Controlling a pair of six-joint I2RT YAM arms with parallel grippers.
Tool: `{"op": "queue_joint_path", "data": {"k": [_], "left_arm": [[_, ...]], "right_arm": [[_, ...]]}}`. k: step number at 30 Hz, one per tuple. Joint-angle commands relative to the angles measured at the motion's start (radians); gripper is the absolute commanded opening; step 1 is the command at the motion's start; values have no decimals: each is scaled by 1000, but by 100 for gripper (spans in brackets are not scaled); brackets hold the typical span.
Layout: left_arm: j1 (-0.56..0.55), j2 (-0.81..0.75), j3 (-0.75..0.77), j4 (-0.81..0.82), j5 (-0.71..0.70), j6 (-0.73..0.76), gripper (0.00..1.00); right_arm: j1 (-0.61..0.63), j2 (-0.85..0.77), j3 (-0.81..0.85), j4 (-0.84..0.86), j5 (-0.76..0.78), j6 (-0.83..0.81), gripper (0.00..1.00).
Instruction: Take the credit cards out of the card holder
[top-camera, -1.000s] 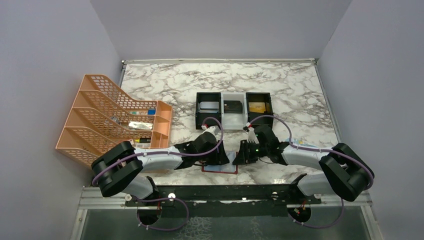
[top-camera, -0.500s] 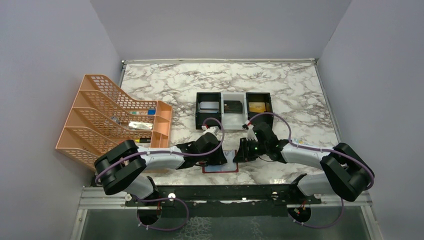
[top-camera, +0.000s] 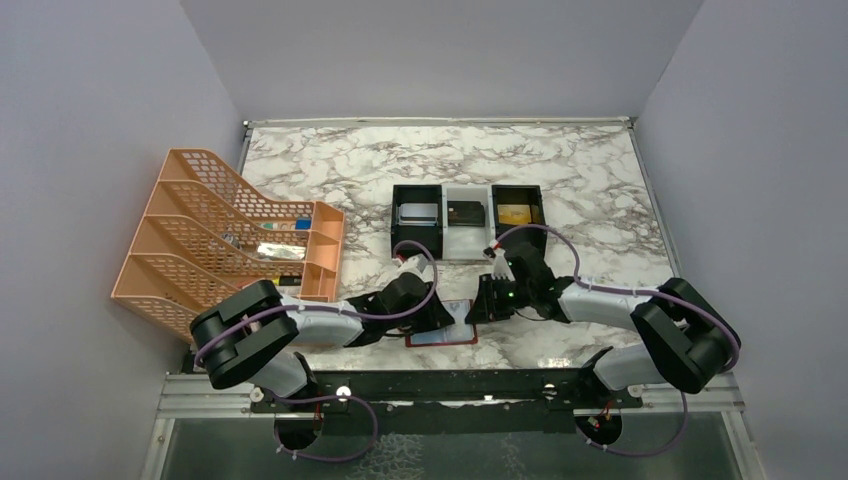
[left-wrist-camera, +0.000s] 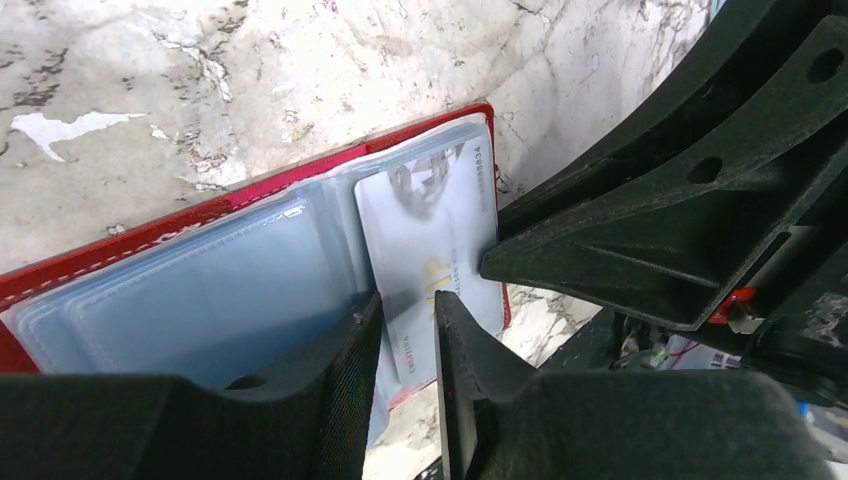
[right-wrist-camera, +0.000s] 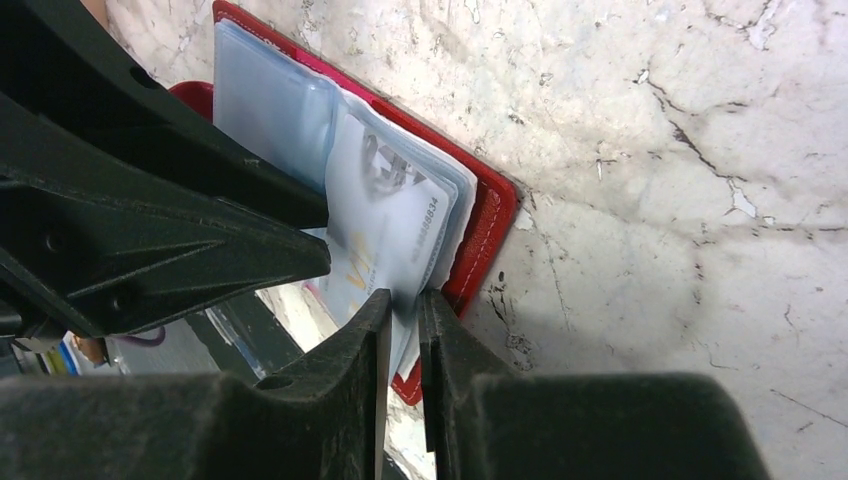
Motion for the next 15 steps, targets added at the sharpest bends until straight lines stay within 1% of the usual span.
{"op": "queue_joint_path", "data": {"k": [1, 5, 7, 10, 15], "left_arm": [[-12, -18, -50, 64, -38, -67, 27], [-12, -59, -83, 116, -51, -105, 25], [-12, -74, -99, 141, -54, -124, 23], [-13, -92, -116, 164, -59, -142, 21], [-12, -120, -145, 189, -77, -165, 16]], "right_arm": [[17, 60, -45, 18, 45, -1, 16], [17, 69, -59, 68, 26, 22, 12], [16, 80, -74, 107, 7, 47, 7], [16, 90, -103, 171, -6, 94, 2], [16, 89, -128, 209, 13, 129, 1]]}}
